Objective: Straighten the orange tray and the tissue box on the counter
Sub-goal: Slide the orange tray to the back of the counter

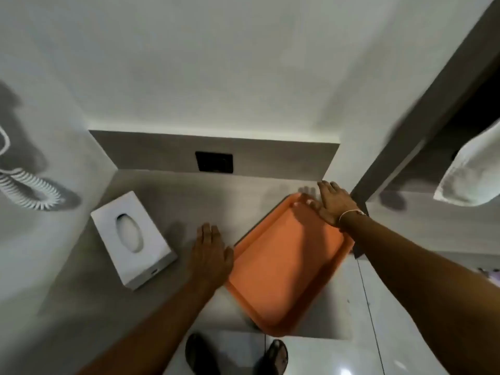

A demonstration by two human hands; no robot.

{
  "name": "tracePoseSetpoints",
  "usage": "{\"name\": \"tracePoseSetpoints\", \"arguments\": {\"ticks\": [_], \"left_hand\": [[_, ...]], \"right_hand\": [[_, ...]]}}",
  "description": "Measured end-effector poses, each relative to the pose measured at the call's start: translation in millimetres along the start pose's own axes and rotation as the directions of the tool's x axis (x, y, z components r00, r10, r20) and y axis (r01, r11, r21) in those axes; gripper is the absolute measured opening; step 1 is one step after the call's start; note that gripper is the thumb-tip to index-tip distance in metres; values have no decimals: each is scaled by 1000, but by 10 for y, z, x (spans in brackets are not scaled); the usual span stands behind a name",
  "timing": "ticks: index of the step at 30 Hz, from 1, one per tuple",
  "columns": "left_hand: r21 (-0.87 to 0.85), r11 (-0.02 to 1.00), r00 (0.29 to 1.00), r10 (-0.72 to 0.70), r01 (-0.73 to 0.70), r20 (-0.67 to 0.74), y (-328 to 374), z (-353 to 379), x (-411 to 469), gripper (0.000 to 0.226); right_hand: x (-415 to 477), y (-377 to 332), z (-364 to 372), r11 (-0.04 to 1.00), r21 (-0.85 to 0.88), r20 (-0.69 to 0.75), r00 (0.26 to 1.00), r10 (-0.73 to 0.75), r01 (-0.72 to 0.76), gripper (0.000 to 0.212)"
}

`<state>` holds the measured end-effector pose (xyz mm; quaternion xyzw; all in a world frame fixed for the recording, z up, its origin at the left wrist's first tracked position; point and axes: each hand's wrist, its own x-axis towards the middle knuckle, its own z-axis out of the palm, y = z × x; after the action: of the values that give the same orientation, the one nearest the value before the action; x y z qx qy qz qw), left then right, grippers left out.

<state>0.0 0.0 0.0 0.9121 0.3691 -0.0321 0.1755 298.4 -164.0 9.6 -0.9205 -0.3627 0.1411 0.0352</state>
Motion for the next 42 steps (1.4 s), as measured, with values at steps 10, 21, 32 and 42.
{"name": "tracePoseSetpoints", "arguments": {"ticks": [10,21,32,42], "left_hand": [[-187,911,907,-305,367,291,442,902,-890,76],[-423,716,825,-413,556,385,669,849,-800,77],[-767,431,863,-399,476,311,368,523,-387,20],[-641,665,923,-243,383,300,-607,-140,1180,50]], "right_hand": [[-83,455,587,964,157,164,969,187,-213,84],[-162,437,538,860,435,177,962,208,-266,56],[-185,381,343,810,472,93,933,346,-348,32],[-266,-172,568,574,693,138,862,487,-435,21]]}}
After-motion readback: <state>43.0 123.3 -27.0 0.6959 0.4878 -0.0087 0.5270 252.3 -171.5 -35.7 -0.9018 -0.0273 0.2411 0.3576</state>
